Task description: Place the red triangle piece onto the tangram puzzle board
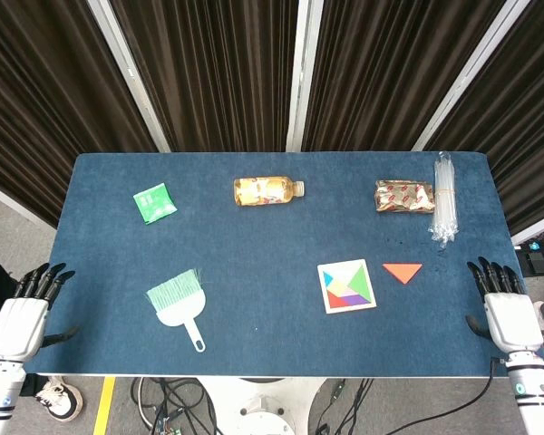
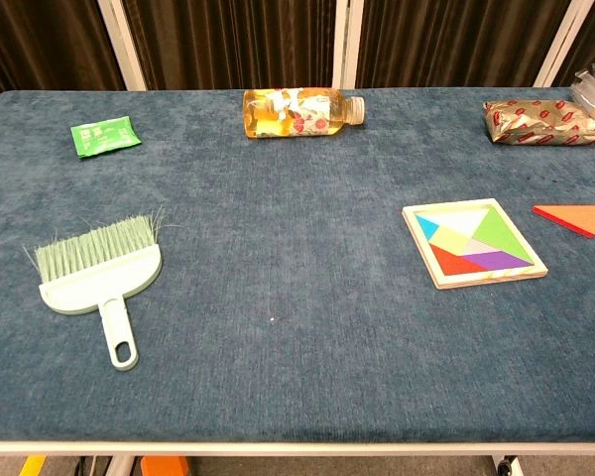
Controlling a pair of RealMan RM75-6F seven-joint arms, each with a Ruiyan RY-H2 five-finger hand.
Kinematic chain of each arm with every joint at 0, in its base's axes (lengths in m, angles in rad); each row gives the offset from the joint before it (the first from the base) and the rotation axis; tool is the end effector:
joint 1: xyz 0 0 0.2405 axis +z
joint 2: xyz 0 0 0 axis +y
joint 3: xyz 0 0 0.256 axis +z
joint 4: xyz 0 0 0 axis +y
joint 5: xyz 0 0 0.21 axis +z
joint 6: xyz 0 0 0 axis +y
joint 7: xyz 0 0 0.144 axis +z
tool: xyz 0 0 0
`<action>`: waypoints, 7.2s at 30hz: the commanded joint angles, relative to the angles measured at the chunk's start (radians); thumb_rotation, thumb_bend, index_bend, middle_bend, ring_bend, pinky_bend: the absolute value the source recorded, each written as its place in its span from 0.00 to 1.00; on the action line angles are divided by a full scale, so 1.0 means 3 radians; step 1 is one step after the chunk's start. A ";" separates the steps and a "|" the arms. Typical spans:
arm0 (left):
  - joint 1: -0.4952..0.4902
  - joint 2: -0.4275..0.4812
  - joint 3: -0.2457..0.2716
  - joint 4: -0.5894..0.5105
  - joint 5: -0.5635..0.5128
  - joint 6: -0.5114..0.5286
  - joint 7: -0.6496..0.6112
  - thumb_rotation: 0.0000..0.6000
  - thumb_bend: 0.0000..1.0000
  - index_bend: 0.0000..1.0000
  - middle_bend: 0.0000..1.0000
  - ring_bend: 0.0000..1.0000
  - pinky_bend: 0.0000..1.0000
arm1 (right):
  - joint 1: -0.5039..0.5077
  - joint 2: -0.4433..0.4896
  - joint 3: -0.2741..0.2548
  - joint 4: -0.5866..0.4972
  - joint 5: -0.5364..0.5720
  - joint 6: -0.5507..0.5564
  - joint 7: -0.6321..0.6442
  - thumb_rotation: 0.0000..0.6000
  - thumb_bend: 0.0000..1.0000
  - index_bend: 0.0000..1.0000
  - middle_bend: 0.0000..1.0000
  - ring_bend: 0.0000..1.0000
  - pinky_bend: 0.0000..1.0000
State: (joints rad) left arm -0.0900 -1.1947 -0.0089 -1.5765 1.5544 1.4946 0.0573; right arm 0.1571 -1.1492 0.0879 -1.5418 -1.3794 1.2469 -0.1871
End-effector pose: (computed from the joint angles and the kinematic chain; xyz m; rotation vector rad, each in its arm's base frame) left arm -0.3054 0.1737 0.1306 -1.4592 -0.8869 -0.9062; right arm -0.3343 -0.2108 0.1379 1.4994 -0.8891 0.6216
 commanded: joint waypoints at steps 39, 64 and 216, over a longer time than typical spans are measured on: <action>0.0006 0.0012 -0.0007 0.0162 -0.0081 -0.0054 -0.0249 1.00 0.00 0.17 0.10 0.02 0.11 | 0.1427 -0.0538 0.0058 0.0255 0.1505 -0.1466 -0.0855 1.00 0.22 0.29 0.00 0.00 0.00; 0.0011 -0.0003 0.0001 0.0201 -0.0100 -0.0075 -0.0306 1.00 0.00 0.17 0.10 0.02 0.11 | 0.1431 -0.0541 -0.0020 0.0229 0.1397 -0.1236 -0.0692 1.00 0.27 0.49 0.00 0.00 0.00; 0.0046 -0.0009 -0.0008 0.0419 -0.0028 0.0016 -0.0638 1.00 0.00 0.17 0.10 0.02 0.11 | 0.0758 -0.0024 -0.0912 -0.0947 0.0254 0.1426 -0.0591 1.00 0.18 0.00 0.00 0.00 0.00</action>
State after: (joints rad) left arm -0.0736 -1.2028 -0.0089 -1.4422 1.5455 1.4994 -0.1436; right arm 0.5596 -1.2188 -0.0712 -1.9084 -1.1016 1.5001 -0.5103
